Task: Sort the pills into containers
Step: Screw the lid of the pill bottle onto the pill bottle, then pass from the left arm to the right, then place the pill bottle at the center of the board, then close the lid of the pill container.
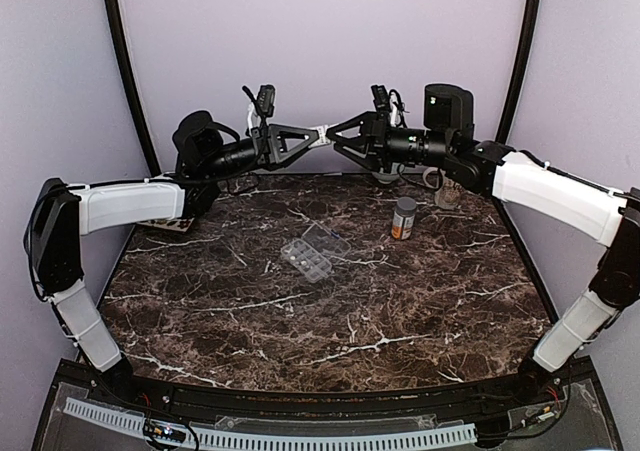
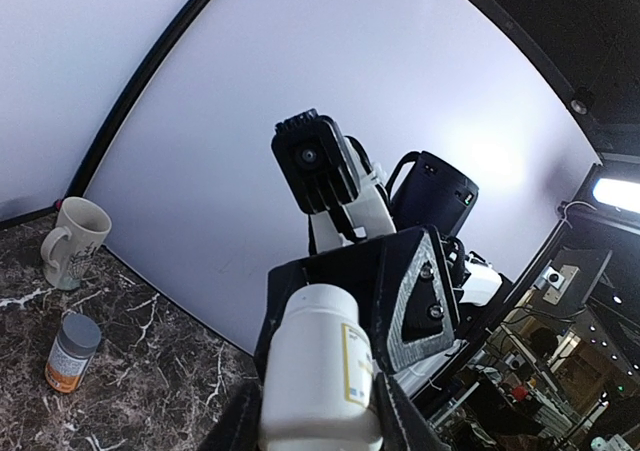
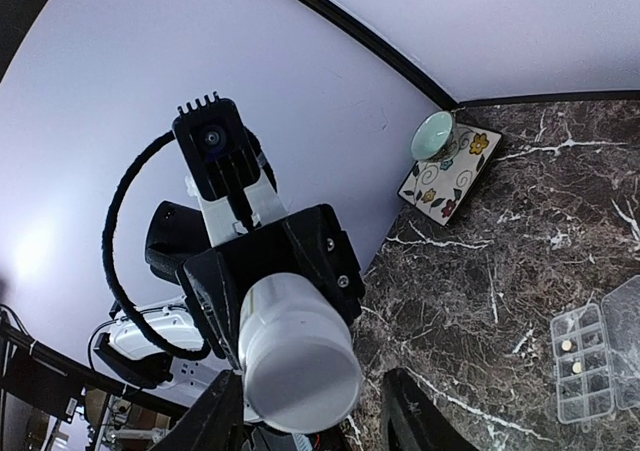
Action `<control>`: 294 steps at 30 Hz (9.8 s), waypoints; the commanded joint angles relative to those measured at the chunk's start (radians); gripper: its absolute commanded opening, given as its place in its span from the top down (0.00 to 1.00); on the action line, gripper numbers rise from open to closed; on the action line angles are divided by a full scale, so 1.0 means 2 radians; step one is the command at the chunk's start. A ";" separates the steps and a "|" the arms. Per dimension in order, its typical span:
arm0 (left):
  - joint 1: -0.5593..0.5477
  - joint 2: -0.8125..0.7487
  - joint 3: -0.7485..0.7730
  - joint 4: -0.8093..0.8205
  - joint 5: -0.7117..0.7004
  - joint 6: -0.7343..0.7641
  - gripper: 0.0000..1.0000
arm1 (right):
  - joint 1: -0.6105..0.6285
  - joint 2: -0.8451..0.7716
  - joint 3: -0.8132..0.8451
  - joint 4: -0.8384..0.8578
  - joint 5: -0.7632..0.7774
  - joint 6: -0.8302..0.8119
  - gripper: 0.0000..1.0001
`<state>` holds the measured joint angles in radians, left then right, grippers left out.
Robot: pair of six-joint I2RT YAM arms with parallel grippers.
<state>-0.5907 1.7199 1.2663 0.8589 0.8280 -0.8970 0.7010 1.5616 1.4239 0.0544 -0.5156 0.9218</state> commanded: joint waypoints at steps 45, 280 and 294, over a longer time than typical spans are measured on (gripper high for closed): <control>0.003 0.001 0.014 -0.001 0.025 0.003 1.00 | -0.002 0.030 0.034 0.008 -0.025 -0.006 0.58; -0.024 0.113 -0.128 -0.353 -0.257 0.091 1.00 | -0.045 0.293 0.038 -0.094 0.060 -0.234 0.99; -0.024 0.110 -0.130 -0.355 -0.259 0.091 1.00 | -0.019 0.273 0.041 -0.096 0.069 -0.236 0.99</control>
<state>-0.6380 1.9339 1.0088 0.1673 0.3264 -0.7155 0.6418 2.1525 1.5013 -0.1574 -0.3740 0.4511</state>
